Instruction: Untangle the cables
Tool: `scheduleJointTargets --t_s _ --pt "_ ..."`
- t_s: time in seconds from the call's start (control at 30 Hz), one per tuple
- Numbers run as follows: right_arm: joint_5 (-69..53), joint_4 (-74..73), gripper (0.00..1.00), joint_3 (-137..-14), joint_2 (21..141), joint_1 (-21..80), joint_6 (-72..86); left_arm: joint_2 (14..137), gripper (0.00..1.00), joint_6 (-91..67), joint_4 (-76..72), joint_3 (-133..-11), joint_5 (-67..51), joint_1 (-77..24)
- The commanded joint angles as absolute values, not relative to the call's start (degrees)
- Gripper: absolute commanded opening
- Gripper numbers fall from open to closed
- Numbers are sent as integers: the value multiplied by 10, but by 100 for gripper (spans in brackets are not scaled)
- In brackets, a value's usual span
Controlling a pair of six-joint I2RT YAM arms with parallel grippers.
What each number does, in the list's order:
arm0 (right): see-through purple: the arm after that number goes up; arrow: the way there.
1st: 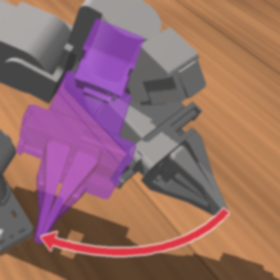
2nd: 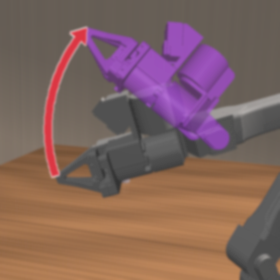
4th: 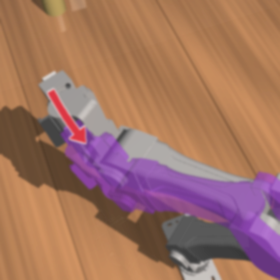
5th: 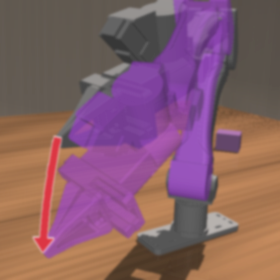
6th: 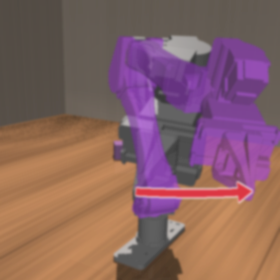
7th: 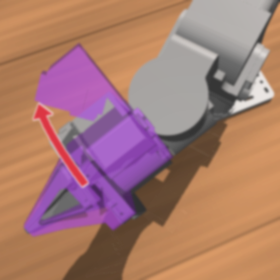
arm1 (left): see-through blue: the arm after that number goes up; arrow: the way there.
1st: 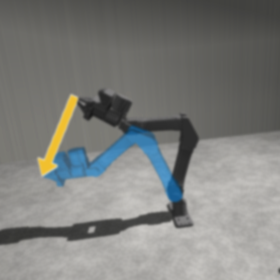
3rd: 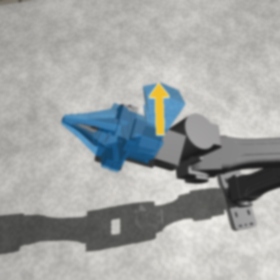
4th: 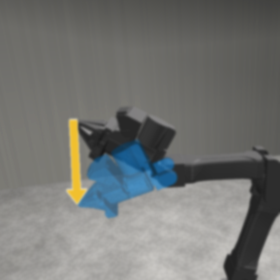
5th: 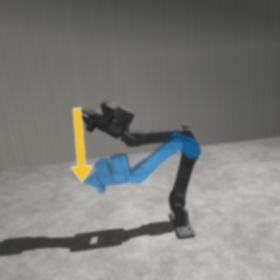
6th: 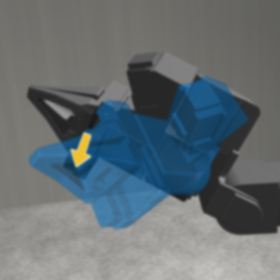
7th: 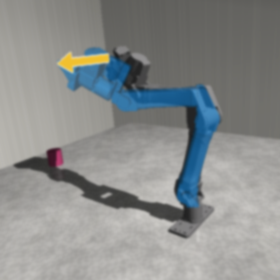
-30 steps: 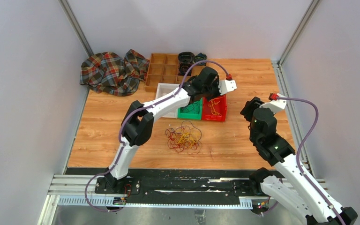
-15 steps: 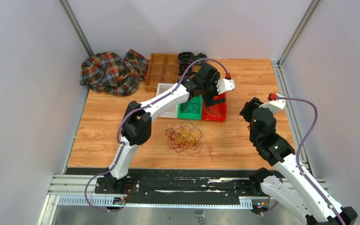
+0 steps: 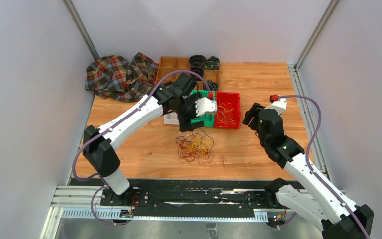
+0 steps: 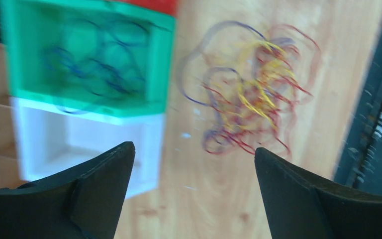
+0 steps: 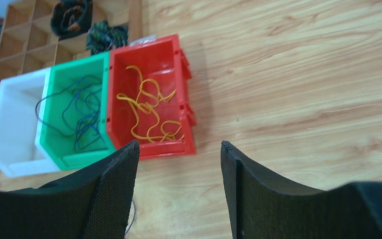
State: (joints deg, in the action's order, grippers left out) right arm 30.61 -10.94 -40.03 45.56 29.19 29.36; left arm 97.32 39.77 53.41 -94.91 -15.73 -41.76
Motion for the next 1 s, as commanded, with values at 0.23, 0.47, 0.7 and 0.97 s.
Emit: scheduleJointTargets --t_s 0.23,0.47,0.7,0.97 --pt "190 -80 56 -382 477 292 322 992 63 362 577 -871 -275 -429" --pt "211 -88 53 -359 453 292 317 1052 64 371 575 -910 -285 -460" --pt "231 -92 53 -351 431 290 311 1059 51 382 556 -863 -290 -467" --pt "228 -90 52 -353 436 291 315 1047 28 332 493 -819 -269 -468"
